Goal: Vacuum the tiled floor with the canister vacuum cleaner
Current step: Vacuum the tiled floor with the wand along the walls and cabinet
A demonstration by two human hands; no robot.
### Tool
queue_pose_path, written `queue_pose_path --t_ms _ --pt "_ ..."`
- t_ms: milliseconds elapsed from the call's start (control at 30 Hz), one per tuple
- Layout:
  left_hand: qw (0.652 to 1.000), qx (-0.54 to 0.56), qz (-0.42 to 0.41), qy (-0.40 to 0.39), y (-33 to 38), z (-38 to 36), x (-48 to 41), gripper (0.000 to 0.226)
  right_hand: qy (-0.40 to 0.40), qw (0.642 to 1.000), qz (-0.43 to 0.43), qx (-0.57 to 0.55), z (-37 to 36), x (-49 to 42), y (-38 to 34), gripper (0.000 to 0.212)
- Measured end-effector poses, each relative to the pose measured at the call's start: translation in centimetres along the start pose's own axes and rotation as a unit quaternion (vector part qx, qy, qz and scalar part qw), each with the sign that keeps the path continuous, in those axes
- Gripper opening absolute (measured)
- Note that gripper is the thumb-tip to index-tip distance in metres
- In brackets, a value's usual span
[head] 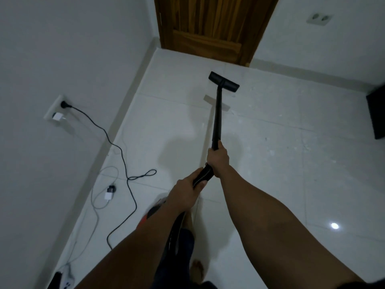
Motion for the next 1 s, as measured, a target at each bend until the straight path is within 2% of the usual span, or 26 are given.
queue_pose_path --t_ms 300,500,633,733,1000 --pt "0.999 -0.014 0.001 -0.051 -3.5 -6.5 14.8 0.053 -0.012 0.999 -0.047 0.022 1.2 11.9 12.8 0.062" --pt "0.997 -0.025 0.007 -0.072 -7.4 -8.1 22.5 0.049 -0.015 0.996 -0.073 0.037 -0.6 18.6 19.9 0.062" --pt "0.994 -0.042 -0.019 -0.103 -10.8 -8.8 28.1 0.049 -0.021 0.995 -0.094 0.031 -2.7 23.6 24.8 0.062" --pt "0.992 -0.028 -0.029 -0.116 -13.2 -9.1 31.4 0.051 -0.022 0.995 -0.093 0.041 -4.3 26.6 27.5 0.06" --pt "0.989 -0.051 0.008 -0.141 -16.5 -9.6 36.3 0.052 -0.029 0.992 -0.115 0.045 -6.4 31.5 32.2 0.051"
Point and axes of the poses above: each hand's wrist, its own x-axis away from the middle knuckle, its own z-axis out of the back of the hand, y = z × x, the point moved 3 cm from there along -x, towards the middle knuckle
